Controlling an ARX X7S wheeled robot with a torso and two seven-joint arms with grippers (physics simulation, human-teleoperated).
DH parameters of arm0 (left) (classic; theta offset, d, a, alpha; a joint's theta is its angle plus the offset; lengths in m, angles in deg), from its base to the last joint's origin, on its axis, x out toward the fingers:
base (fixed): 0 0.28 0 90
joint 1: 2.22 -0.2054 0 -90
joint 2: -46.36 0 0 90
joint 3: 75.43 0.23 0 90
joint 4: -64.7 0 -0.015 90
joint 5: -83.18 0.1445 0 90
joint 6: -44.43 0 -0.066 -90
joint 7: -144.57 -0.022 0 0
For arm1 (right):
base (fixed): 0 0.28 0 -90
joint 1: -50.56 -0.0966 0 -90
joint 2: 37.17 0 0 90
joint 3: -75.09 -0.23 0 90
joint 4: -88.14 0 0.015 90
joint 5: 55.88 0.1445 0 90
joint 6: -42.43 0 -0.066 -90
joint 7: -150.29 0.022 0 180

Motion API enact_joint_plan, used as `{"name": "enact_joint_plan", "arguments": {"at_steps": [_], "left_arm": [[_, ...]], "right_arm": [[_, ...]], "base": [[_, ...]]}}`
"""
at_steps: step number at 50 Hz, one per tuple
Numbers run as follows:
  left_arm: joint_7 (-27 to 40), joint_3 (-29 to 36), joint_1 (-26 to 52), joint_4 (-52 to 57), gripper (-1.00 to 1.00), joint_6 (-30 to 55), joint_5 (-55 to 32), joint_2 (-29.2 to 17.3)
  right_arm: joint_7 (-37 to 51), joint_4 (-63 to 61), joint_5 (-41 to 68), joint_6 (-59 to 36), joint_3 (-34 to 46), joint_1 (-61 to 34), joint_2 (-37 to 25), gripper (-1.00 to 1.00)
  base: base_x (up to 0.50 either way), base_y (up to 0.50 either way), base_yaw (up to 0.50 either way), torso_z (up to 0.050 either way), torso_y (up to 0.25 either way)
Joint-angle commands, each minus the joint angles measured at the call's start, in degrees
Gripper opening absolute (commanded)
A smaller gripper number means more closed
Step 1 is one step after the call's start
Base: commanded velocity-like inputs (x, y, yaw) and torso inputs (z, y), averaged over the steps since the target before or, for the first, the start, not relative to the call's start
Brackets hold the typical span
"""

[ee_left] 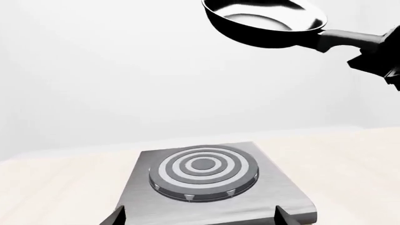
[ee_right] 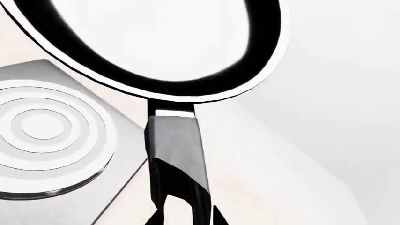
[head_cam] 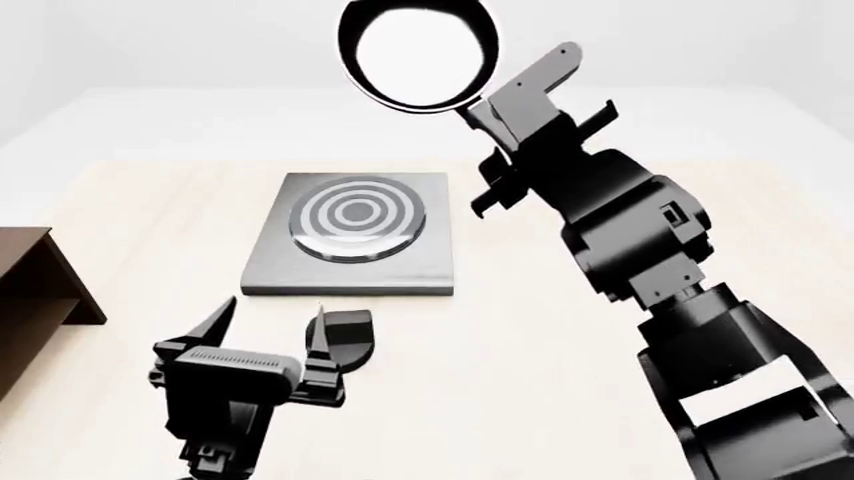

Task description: Turn on the stove and put the frying pan on it.

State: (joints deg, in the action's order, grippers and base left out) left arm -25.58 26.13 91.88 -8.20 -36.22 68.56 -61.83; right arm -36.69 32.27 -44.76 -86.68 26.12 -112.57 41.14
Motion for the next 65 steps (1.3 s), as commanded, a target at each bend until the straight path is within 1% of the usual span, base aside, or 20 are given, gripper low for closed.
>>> {"name": "enact_joint_plan", "arguments": {"at_steps": [1, 6, 15, 21, 26, 30, 37, 41, 53, 59, 65], "left_arm": [[-1.45, 0.05, -0.87, 0.00, 1.00, -1.90, -1.59, -0.32], [-1.84, -0.12, -0.94, -0.01, 1.00, -1.96, -2.63, -0.35], [-2.79, -0.42, -1.68, 0.56, 1.00, -2.87, -4.38, -0.59], [-3.23, -0.65, -2.02, 0.73, 1.00, -3.49, -5.02, -0.93], [-3.53, -0.72, -2.30, 1.10, 1.00, -4.22, -5.35, -1.07], [-4.14, -0.44, -2.75, 1.43, 1.00, -4.91, -5.55, -1.28], [-4.47, -0.48, -2.88, 1.71, 1.00, -5.03, -6.18, -1.62], [-4.42, -0.45, -2.88, 1.76, 1.00, -4.98, -6.30, -1.71], [-3.75, -0.33, -3.02, 2.15, 1.00, -5.80, -5.33, -1.84], [-3.06, -0.45, -2.61, 1.92, 1.00, -4.65, -5.85, -1.69], [-2.83, -0.66, -2.65, 1.77, 1.00, -4.64, -6.36, -1.59]], "right_arm": [[2.59, 3.42, -3.57, 3.85, -0.84, -2.51, 4.11, -1.00], [2.86, 5.47, -3.62, 4.58, -0.38, -2.99, 5.83, -1.00], [5.07, 16.25, -2.59, 10.14, 1.31, -5.27, 11.53, -1.00], [8.66, 17.85, 5.94, 11.29, 8.33, -7.10, 11.60, -1.00], [12.78, 18.45, 15.89, 12.87, 16.43, -9.10, 11.62, -1.00], [14.47, 17.96, 20.06, 13.69, 20.78, -9.54, 11.60, -1.00], [16.86, 18.62, 26.17, 15.40, 26.60, -10.90, 11.62, -1.00], [17.80, 18.47, 28.71, 16.04, 29.03, -11.39, 11.57, -1.00], [18.96, 17.18, 30.69, 16.24, 31.22, -11.74, 11.46, -1.00], [19.65, 17.44, 32.80, 17.00, 33.66, -12.19, 11.62, -1.00], [20.62, 18.19, 37.72, 18.73, 39.29, -12.95, 11.66, -1.00]], "base": [[0.00, 0.00, 0.00, 0.000, 0.000], [0.00, 0.00, 0.00, 0.000, 0.002], [0.00, 0.00, 0.00, 0.000, 0.001], [0.00, 0.00, 0.00, 0.000, 0.002], [0.00, 0.00, 0.00, 0.000, 0.002], [0.00, 0.00, 0.00, 0.000, -0.031], [0.00, 0.00, 0.00, 0.000, -0.242], [0.00, 0.00, 0.00, 0.000, -0.250], [0.00, 0.00, 0.00, 0.000, -0.250], [0.00, 0.00, 0.00, 0.000, -0.023], [0.00, 0.00, 0.00, 0.000, 0.000]]}}
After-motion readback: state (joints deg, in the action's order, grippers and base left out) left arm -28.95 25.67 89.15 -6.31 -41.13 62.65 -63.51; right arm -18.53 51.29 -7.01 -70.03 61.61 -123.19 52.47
